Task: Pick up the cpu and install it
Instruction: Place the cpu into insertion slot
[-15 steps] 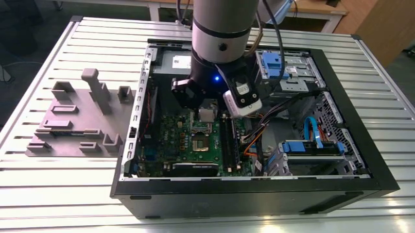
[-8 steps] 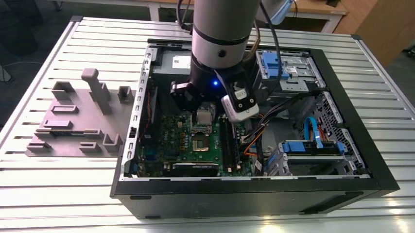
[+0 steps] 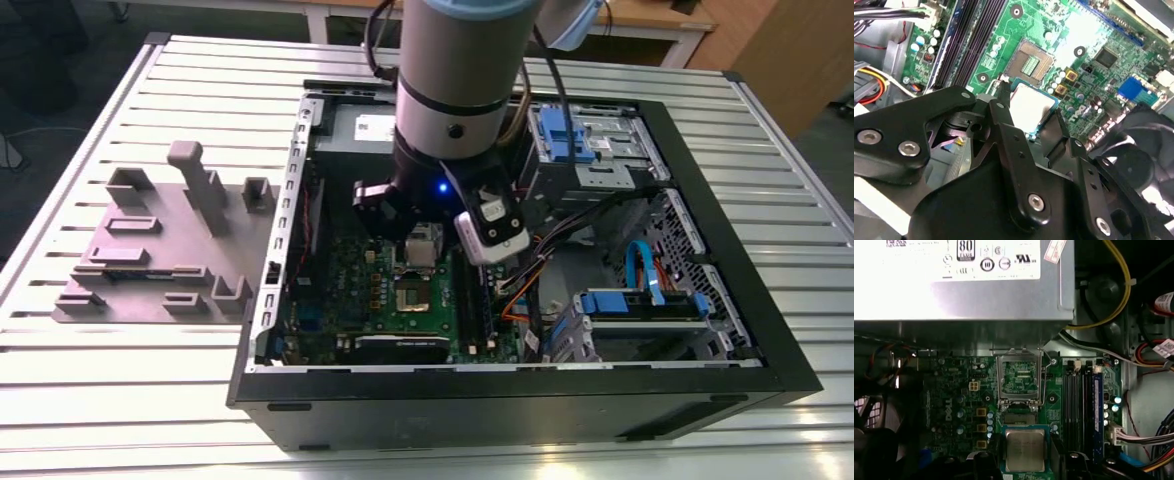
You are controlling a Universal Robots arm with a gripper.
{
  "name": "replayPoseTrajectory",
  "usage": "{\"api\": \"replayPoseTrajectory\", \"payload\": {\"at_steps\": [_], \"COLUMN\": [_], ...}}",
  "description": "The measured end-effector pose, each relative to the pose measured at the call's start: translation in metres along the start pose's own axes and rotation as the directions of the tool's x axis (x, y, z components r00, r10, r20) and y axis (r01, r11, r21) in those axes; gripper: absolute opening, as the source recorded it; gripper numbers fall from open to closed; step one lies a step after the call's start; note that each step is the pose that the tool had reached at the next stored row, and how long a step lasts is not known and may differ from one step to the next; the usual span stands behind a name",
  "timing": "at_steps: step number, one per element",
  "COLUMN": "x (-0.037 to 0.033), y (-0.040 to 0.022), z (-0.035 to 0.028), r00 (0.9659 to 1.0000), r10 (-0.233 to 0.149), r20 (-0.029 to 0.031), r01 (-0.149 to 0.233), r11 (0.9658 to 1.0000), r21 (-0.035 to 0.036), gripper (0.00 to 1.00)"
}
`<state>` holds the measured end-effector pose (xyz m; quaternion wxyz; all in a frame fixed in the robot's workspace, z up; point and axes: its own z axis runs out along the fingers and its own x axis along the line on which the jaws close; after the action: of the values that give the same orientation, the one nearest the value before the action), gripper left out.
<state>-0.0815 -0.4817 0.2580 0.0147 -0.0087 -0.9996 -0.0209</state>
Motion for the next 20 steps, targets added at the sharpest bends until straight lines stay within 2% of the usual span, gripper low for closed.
{"api": "replayPoseTrajectory", "payload": {"at_steps": [5, 15, 20], "x": [-0.0004, -0.001, -0.0013], "y": [-0.0068, -0.008, -0.0107], "z": [0.009, 0.0271, 0.0359], "r00": [1.0, 1.0, 1.0], "r10": [-0.001, -0.001, -0.002], "r20": [0.0, 0.0018, 0.0017], "r01": [0.001, 0.001, 0.002], "r11": [1.0, 1.0, 1.0], "r21": [-0.0003, -0.0002, 0.0], "gripper": [0.47, 0.47, 0.47]}}
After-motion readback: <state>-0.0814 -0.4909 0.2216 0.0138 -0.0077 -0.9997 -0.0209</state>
